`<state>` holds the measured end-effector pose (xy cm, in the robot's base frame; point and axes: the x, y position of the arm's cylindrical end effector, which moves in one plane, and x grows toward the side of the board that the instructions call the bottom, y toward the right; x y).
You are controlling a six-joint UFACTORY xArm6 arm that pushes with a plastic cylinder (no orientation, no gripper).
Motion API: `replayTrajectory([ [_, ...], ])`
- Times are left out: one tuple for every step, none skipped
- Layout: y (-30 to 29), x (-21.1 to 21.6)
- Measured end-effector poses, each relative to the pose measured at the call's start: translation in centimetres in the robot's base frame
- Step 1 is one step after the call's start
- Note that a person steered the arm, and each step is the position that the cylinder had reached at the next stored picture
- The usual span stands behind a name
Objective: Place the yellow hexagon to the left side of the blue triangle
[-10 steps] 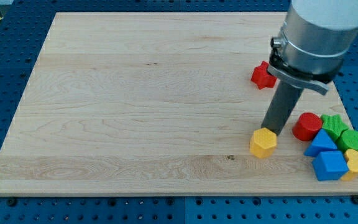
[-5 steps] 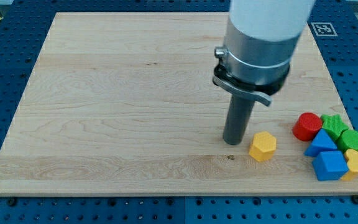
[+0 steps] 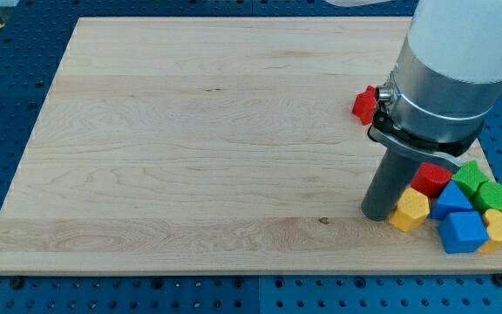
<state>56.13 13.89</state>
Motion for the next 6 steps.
replayTrajectory([
  [0.59,0.0],
  [0.59,0.0],
  [0.69,0.25],
  [0.74,0.61],
  [0.74,0.9],
  [0.74,0.9],
])
